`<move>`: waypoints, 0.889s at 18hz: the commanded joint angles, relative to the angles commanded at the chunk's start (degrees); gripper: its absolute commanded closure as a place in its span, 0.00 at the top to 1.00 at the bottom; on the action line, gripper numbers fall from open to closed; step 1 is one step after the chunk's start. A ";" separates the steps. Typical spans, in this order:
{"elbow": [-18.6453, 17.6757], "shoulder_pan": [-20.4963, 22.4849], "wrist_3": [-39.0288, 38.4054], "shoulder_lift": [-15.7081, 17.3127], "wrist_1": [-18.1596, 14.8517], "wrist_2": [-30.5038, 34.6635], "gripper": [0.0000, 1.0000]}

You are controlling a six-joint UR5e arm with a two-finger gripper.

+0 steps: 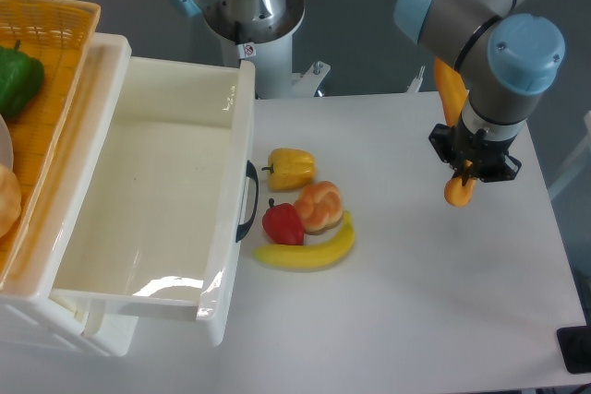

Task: Place the long bread in the upper white drawer
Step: 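Carry the held long bread stick toward the open white drawer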

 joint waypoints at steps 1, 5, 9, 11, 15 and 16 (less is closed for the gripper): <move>0.00 -0.09 0.00 0.09 0.00 0.00 0.02; -0.35 -0.26 -0.17 0.61 -0.97 0.09 0.02; -0.09 -0.44 -0.44 1.40 -1.67 0.26 0.03; 0.00 -0.88 -0.79 1.84 -1.58 -0.09 0.03; -0.09 -4.65 -6.40 2.90 -1.58 -0.35 0.03; -0.09 -5.62 -8.16 3.51 -1.58 -0.35 0.03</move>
